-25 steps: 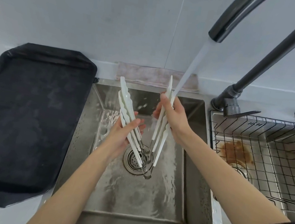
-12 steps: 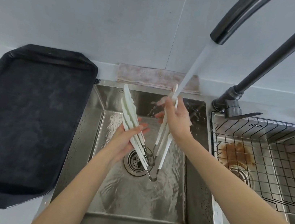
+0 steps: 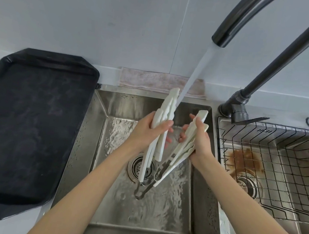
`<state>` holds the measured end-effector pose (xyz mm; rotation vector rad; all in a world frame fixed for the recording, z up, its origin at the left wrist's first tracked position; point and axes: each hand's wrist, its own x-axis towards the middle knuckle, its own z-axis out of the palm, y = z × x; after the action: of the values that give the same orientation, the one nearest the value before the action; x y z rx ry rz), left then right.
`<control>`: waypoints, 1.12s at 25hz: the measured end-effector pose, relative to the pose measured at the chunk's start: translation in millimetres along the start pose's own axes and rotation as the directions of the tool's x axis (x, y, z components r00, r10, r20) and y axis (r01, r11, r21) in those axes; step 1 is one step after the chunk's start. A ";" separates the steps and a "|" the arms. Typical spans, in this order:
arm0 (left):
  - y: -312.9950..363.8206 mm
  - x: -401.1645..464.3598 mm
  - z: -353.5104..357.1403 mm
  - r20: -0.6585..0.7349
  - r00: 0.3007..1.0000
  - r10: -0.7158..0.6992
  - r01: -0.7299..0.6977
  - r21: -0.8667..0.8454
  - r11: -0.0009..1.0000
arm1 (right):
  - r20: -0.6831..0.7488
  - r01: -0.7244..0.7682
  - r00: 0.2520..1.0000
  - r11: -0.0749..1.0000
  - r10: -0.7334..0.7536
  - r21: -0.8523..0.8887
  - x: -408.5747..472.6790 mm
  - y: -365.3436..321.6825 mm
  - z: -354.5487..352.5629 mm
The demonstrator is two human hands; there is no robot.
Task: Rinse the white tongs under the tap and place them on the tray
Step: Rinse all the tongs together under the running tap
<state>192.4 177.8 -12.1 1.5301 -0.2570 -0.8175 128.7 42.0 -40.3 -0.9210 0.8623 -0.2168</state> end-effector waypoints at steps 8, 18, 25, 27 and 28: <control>19.0 30.5 21.7 -0.073 0.994 0.078 -0.062 0.197 0.978 | -0.066 0.044 0.997 0.995 -0.039 0.084 11.0 -6.8 -8.6; 7.1 37.9 33.9 -0.083 0.976 0.200 -0.163 0.321 0.933 | -0.149 0.211 0.965 0.976 -0.217 -0.060 3.4 -22.3 -18.9; -1.6 33.6 8.6 -0.304 0.940 0.155 -0.129 0.102 0.986 | 0.096 0.351 0.934 0.836 -0.344 -0.421 0.3 -27.5 14.6; -4.4 35.0 -2.9 -0.386 0.915 0.117 -0.107 0.048 0.993 | 0.172 0.393 0.919 0.783 -0.356 -0.481 -0.6 -28.9 28.3; -4.5 35.1 -7.2 -0.417 0.903 0.101 -0.097 0.030 0.995 | 0.197 0.413 0.910 0.757 -0.365 -0.507 -2.1 -30.1 35.1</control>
<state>220.7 162.7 -28.7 1.6451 -0.0192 -0.3914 158.5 46.1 -5.1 -1.6394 0.6444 -0.2981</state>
